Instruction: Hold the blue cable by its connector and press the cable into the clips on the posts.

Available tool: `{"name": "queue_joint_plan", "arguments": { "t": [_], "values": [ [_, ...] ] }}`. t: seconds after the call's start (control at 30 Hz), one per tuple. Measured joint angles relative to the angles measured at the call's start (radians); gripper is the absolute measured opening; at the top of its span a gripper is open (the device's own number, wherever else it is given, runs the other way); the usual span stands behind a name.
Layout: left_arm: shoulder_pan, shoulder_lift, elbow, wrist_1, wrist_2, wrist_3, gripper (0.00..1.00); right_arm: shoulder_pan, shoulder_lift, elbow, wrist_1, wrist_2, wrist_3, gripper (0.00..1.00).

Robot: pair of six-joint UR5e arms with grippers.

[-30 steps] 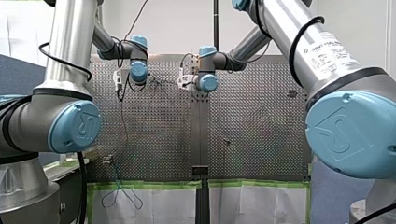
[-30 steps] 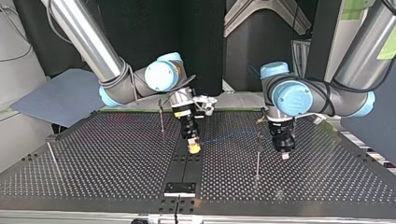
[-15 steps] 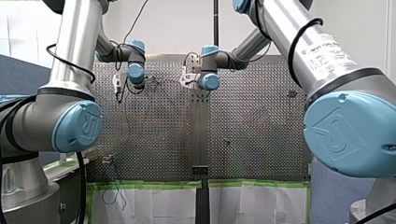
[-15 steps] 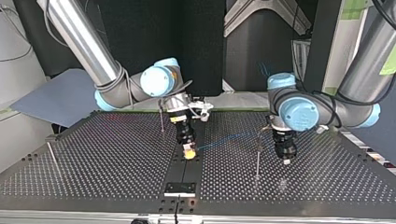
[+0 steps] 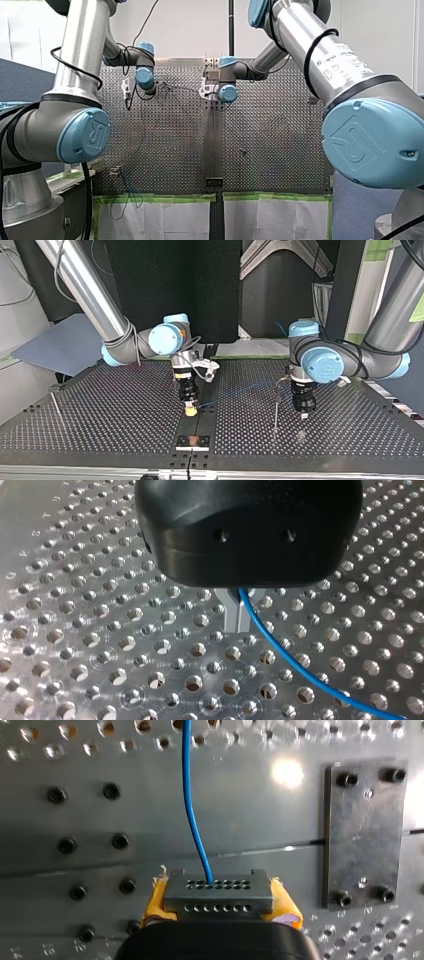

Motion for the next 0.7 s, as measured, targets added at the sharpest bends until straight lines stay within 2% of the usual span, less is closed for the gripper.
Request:
{"name": "queue_joint_plan", "arguments": {
  "t": [0.2,0.3,0.53,0.7],
  "values": [
    [0.003,-0.029,0.036,-0.049,-0.007,0.03,0.0,-0.009,0.005,-0.007,0.002,0.05,-0.011,0.0],
    [0.005,-0.035,0.045,-0.076,-0.016,0.044,0.0,-0.01,0.006,-0.009,0.002,0.077,-0.024,0.0],
    [0.008,-0.054,0.066,-0.143,-0.007,0.049,0.0,-0.011,0.007,-0.014,0.014,0.144,-0.076,0.0],
    [0.009,-0.055,0.068,-0.157,-0.005,0.048,0.0,-0.01,0.007,-0.014,0.019,0.188,-0.09,0.0]
  ]
}}
